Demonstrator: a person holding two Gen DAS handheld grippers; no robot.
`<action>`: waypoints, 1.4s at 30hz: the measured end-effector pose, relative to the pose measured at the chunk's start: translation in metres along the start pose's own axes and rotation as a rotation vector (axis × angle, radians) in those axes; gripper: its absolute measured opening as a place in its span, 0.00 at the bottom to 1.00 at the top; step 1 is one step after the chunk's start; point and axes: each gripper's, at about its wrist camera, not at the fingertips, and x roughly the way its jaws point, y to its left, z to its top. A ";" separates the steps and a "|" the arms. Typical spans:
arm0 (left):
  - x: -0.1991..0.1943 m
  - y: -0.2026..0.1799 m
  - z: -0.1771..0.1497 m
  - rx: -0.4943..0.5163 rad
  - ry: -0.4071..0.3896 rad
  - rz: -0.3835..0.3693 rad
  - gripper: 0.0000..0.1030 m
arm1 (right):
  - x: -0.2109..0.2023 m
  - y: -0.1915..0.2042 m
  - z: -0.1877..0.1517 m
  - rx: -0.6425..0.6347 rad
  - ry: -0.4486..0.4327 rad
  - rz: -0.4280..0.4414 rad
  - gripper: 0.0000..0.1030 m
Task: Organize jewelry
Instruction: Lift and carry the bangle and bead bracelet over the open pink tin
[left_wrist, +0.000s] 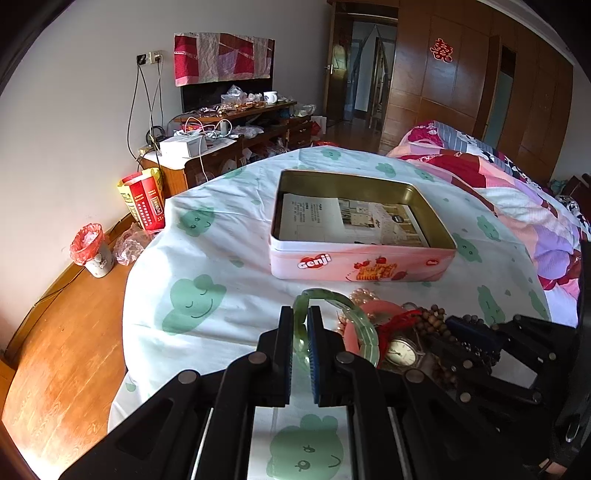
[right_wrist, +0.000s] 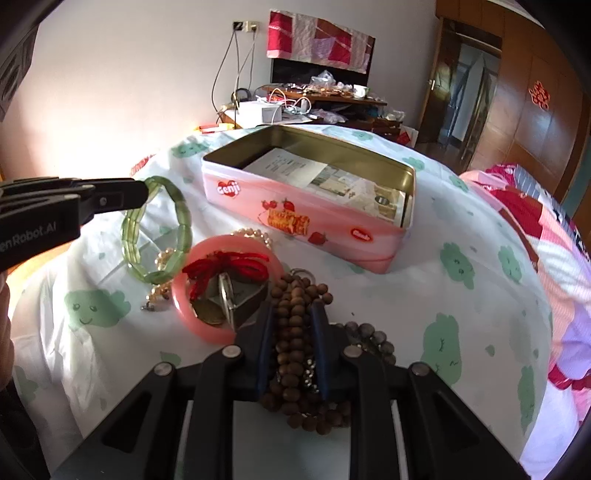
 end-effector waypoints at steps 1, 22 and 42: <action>0.000 0.000 0.000 0.001 0.000 -0.001 0.06 | 0.001 -0.001 0.001 0.004 0.003 0.003 0.25; -0.009 0.002 0.004 -0.008 -0.029 -0.008 0.06 | -0.019 -0.015 -0.002 0.083 -0.038 0.083 0.09; -0.023 -0.003 0.049 0.013 -0.090 -0.047 0.06 | -0.051 -0.040 0.033 0.118 -0.161 0.067 0.09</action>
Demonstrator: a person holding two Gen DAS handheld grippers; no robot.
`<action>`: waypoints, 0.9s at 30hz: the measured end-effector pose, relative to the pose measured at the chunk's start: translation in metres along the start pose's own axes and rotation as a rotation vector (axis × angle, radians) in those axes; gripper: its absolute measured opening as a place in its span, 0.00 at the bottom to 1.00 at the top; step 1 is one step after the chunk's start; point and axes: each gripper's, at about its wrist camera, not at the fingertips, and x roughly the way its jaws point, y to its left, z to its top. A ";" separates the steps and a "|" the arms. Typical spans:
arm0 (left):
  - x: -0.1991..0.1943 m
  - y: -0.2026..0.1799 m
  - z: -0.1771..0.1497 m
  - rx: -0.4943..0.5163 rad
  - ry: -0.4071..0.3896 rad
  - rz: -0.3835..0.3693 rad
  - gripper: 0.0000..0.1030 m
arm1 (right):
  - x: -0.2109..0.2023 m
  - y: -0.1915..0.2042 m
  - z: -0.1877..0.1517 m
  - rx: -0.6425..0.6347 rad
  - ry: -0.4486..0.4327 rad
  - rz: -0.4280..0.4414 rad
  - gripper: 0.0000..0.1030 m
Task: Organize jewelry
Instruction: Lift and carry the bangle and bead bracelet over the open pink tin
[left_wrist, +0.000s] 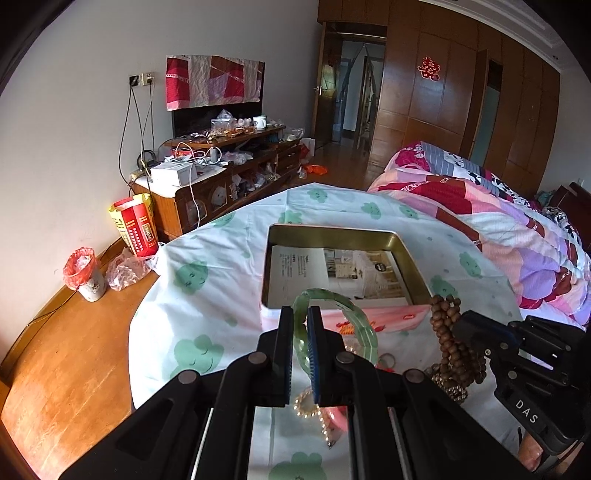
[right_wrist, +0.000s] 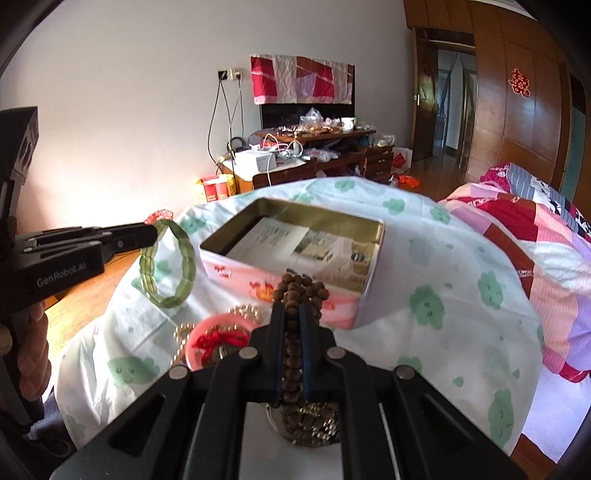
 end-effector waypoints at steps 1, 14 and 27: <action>0.001 -0.002 0.002 0.006 -0.003 0.002 0.06 | 0.000 -0.001 0.004 -0.001 -0.005 0.000 0.09; 0.026 -0.004 0.051 0.045 -0.044 0.040 0.06 | 0.016 -0.015 0.052 -0.001 -0.058 -0.008 0.09; 0.088 -0.009 0.066 0.058 0.030 0.066 0.06 | 0.061 -0.033 0.076 0.009 -0.038 -0.034 0.09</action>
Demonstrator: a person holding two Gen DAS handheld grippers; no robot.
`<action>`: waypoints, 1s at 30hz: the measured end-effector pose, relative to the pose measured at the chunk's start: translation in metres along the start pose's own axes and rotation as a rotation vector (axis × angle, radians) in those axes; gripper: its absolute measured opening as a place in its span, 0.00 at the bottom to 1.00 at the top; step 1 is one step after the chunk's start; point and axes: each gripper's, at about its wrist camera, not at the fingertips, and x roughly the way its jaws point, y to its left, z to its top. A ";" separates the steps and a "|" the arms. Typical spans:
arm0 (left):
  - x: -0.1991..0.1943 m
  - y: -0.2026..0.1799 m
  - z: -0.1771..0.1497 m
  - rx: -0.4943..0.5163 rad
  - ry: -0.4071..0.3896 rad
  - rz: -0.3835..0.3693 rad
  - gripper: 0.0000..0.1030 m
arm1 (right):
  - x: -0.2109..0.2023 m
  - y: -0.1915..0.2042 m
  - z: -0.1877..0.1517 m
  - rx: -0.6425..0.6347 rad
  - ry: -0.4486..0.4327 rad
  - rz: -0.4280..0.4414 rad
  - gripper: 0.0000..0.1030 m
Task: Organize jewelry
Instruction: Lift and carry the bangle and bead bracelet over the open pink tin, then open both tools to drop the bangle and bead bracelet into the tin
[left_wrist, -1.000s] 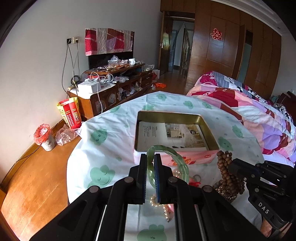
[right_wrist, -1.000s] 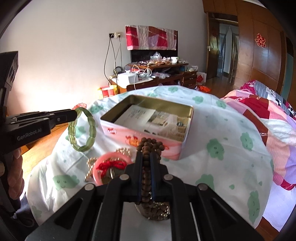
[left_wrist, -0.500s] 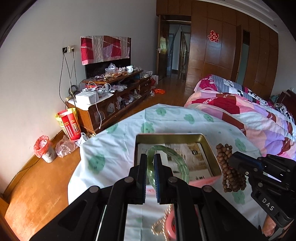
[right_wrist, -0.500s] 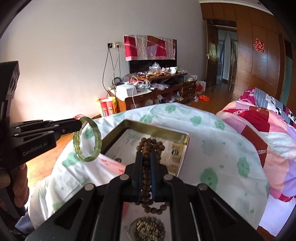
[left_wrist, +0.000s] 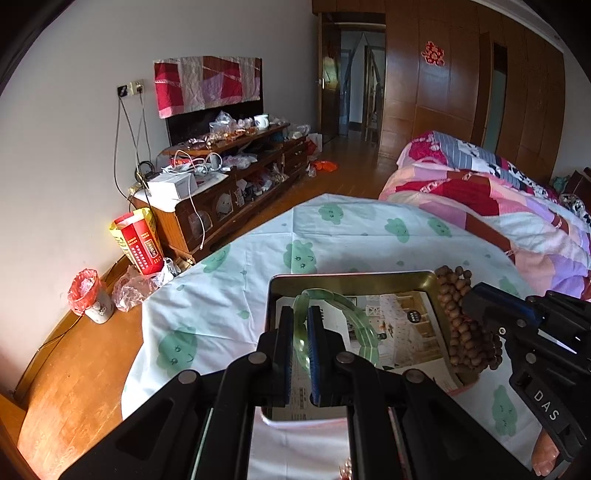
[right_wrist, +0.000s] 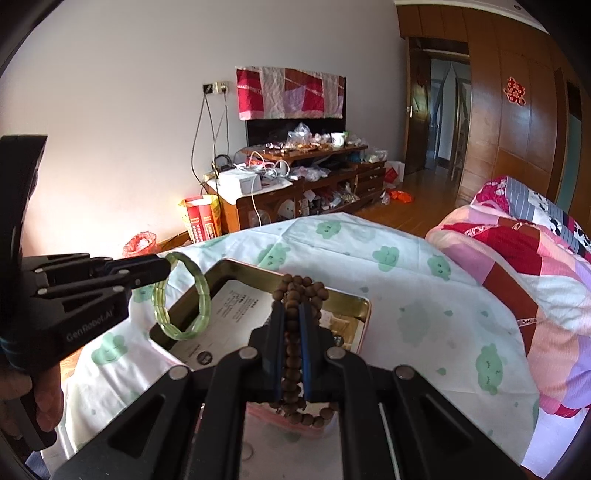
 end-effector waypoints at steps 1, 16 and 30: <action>0.005 -0.001 0.001 0.003 0.007 0.006 0.06 | 0.005 -0.001 0.001 0.003 0.008 0.000 0.09; 0.050 -0.003 -0.001 0.019 0.073 0.036 0.06 | 0.049 0.002 -0.003 -0.011 0.085 -0.017 0.09; 0.064 -0.001 -0.006 -0.004 0.126 0.028 0.30 | 0.065 0.006 -0.017 -0.034 0.131 -0.036 0.13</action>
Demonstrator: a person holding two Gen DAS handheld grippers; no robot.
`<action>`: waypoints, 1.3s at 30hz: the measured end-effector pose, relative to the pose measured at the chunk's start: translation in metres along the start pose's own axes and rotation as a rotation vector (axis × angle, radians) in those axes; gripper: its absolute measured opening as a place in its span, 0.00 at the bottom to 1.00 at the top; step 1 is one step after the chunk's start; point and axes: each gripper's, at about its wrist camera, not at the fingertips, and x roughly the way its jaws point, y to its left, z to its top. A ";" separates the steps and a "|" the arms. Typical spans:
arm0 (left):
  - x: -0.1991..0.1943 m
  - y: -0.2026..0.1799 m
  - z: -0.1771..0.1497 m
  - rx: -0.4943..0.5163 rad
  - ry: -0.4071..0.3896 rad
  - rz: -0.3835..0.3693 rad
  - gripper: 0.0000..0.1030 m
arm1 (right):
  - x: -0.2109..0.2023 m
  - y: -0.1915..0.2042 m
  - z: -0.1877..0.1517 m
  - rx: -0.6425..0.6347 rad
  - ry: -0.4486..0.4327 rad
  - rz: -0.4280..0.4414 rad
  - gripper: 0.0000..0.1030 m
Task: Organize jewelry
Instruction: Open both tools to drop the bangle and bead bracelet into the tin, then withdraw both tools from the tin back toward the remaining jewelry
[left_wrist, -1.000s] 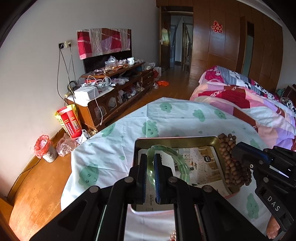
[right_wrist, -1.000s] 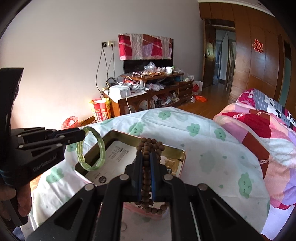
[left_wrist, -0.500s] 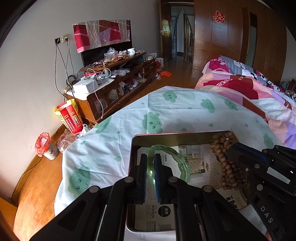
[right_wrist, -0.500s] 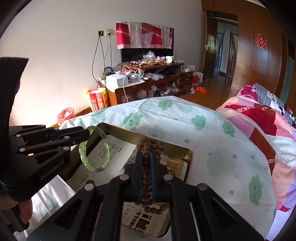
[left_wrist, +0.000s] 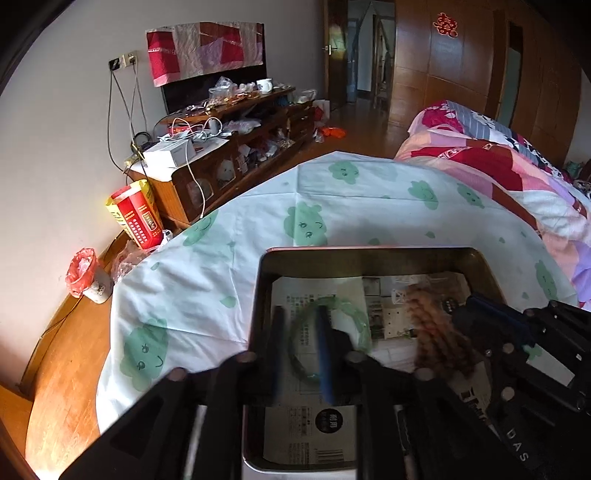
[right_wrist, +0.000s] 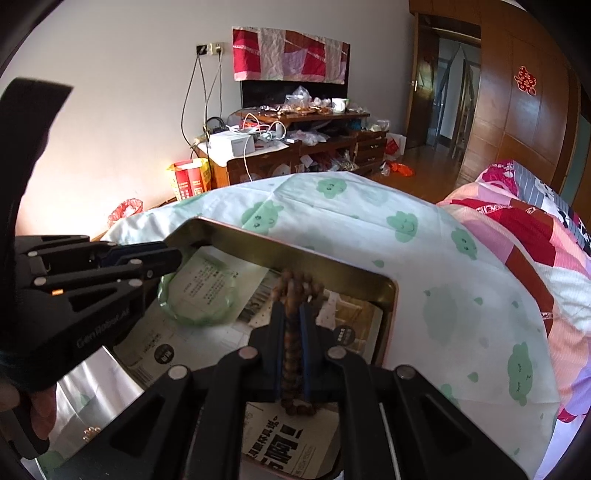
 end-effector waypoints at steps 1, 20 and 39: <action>-0.002 0.000 0.000 -0.003 -0.008 0.007 0.49 | 0.000 0.000 -0.001 0.004 0.003 -0.002 0.17; -0.046 0.007 -0.030 -0.041 -0.054 -0.019 0.72 | -0.036 -0.008 -0.022 0.093 -0.049 -0.023 0.63; -0.061 -0.004 -0.078 -0.014 -0.006 -0.027 0.72 | -0.061 -0.004 -0.069 0.113 -0.009 -0.022 0.69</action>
